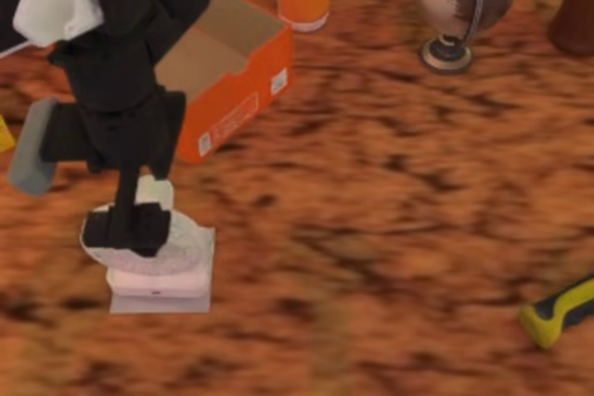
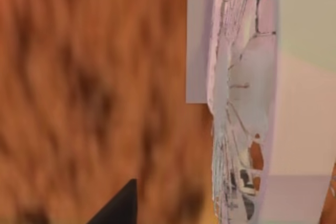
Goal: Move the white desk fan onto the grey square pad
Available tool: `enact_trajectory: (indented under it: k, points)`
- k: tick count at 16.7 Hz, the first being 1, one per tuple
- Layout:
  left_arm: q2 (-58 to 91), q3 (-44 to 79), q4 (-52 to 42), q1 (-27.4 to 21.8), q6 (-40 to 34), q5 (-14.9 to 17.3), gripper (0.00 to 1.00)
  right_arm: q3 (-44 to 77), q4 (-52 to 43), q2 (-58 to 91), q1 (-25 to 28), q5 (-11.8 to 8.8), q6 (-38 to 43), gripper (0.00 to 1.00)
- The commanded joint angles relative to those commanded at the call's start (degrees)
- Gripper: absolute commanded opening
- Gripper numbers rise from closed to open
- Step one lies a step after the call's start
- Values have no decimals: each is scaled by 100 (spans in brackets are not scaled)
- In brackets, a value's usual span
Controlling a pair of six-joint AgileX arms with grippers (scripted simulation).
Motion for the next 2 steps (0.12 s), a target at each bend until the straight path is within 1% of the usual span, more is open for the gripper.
enact_trajectory:
  k: [2]
  points:
    - [0, 0, 0, 0, 0, 0, 100, 0, 0, 0, 0, 0, 0, 100]
